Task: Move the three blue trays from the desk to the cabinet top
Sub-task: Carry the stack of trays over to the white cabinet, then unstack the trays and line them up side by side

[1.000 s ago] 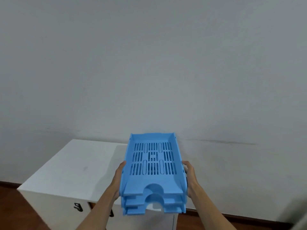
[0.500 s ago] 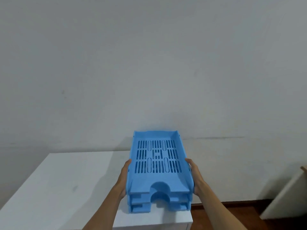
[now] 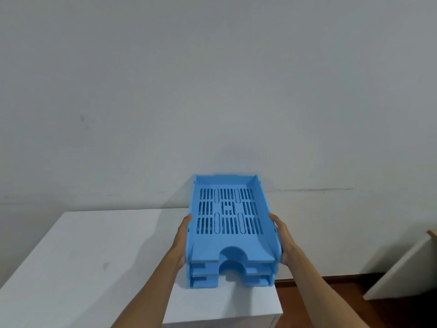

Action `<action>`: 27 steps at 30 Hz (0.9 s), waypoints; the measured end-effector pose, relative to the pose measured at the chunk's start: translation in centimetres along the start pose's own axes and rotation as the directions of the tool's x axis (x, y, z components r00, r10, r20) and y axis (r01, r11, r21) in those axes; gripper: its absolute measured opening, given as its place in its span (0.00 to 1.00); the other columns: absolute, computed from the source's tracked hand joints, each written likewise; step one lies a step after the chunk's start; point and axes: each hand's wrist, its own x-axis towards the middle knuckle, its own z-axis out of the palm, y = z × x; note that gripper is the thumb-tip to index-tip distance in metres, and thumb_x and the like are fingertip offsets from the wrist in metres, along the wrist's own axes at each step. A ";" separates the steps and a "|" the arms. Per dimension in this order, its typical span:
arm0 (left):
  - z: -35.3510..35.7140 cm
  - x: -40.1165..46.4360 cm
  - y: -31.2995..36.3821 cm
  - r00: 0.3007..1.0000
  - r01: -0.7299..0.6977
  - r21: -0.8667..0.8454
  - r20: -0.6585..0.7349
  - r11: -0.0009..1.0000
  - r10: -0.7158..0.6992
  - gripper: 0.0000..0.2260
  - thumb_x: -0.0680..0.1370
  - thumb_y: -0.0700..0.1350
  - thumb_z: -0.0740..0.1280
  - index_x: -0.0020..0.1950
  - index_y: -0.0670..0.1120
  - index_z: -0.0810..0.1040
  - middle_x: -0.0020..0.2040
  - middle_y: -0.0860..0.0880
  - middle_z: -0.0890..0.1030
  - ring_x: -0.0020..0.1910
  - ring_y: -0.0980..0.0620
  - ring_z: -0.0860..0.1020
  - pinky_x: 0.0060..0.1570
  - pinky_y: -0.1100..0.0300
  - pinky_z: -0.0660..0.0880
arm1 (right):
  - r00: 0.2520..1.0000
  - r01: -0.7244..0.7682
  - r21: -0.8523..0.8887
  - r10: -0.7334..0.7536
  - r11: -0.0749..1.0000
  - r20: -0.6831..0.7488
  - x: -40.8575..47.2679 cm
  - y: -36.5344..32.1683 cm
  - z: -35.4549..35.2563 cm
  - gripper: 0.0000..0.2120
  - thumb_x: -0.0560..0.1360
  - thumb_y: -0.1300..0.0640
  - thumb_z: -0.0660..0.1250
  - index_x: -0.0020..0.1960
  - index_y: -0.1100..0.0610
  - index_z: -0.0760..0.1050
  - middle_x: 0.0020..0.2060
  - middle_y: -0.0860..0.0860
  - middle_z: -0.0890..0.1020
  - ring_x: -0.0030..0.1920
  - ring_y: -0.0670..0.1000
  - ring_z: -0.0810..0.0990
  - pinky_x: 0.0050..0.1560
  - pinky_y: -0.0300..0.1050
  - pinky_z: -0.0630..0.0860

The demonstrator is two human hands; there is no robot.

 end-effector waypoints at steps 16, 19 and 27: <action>0.5 -1.7 0.1 0.990 -0.035 0.030 -0.137 0.999 0.039 0.26 0.75 0.65 0.62 0.61 0.46 0.81 0.56 0.37 0.84 0.54 0.36 0.82 0.61 0.36 0.75 | 0.996 0.012 -0.136 -0.024 0.991 -0.090 -0.1 -0.3 0.0 0.33 0.70 0.34 0.64 0.60 0.61 0.77 0.53 0.63 0.83 0.49 0.64 0.82 0.54 0.60 0.79; 0.3 -2.1 0.7 0.947 -0.144 0.198 -0.258 0.970 0.193 0.20 0.76 0.60 0.66 0.60 0.49 0.80 0.56 0.42 0.85 0.54 0.40 0.83 0.59 0.40 0.78 | 0.946 0.136 -0.338 -0.224 0.931 -0.236 -0.3 -1.1 -0.2 0.31 0.73 0.39 0.66 0.70 0.53 0.71 0.63 0.56 0.80 0.59 0.61 0.80 0.62 0.63 0.76; 2.3 -3.6 2.4 0.927 -0.177 0.433 -0.229 0.884 0.297 0.09 0.81 0.45 0.62 0.58 0.47 0.79 0.51 0.46 0.85 0.48 0.46 0.84 0.51 0.49 0.81 | 0.902 0.226 -0.681 -0.414 0.697 -0.125 -2.0 -2.5 2.9 0.18 0.80 0.65 0.55 0.67 0.55 0.71 0.51 0.54 0.83 0.46 0.56 0.84 0.40 0.46 0.81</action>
